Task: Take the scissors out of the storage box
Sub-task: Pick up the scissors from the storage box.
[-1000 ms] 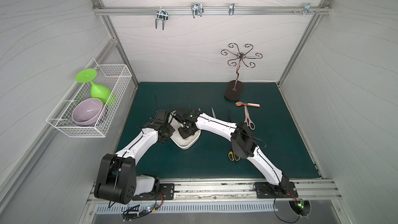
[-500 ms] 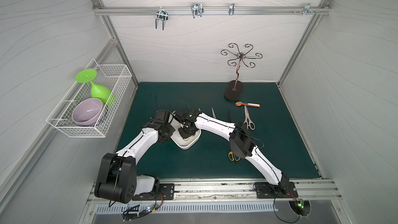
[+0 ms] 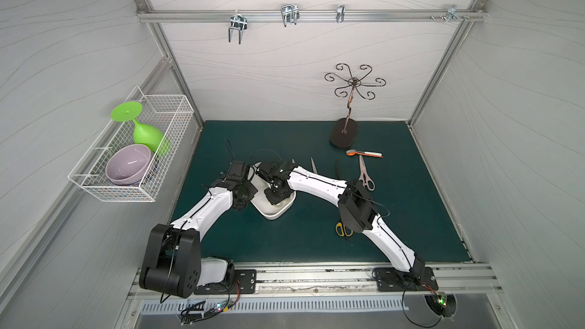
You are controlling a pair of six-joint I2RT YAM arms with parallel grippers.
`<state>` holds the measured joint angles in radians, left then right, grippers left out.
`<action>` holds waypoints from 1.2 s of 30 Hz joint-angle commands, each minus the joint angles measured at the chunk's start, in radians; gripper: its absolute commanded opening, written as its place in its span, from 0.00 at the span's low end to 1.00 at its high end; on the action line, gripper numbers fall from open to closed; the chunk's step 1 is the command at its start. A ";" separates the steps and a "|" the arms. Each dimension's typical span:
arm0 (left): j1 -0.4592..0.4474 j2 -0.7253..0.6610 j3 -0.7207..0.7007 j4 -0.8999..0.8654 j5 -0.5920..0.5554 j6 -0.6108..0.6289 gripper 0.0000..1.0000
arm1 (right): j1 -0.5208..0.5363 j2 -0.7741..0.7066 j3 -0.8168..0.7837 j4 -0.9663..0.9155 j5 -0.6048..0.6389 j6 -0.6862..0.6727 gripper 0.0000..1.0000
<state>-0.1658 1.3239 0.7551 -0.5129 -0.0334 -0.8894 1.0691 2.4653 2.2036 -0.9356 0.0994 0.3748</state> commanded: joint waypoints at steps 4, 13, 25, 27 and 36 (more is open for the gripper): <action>-0.006 0.018 0.016 -0.016 0.015 0.026 0.00 | -0.009 -0.046 -0.004 -0.001 0.017 0.007 0.18; -0.006 0.019 0.010 -0.013 0.015 0.026 0.00 | -0.011 -0.069 -0.022 0.008 0.024 0.011 0.00; -0.006 0.017 0.025 -0.024 0.006 0.039 0.00 | -0.029 -0.181 -0.077 0.070 -0.051 0.041 0.00; -0.006 0.018 0.031 -0.026 0.002 0.046 0.00 | -0.031 -0.201 -0.095 0.082 -0.058 0.050 0.00; 0.001 0.022 0.053 -0.048 -0.009 0.076 0.00 | -0.037 -0.271 -0.128 0.116 -0.071 0.059 0.00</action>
<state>-0.1661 1.3327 0.7696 -0.5259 -0.0330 -0.8516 1.0374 2.2528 2.0888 -0.8379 0.0422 0.4202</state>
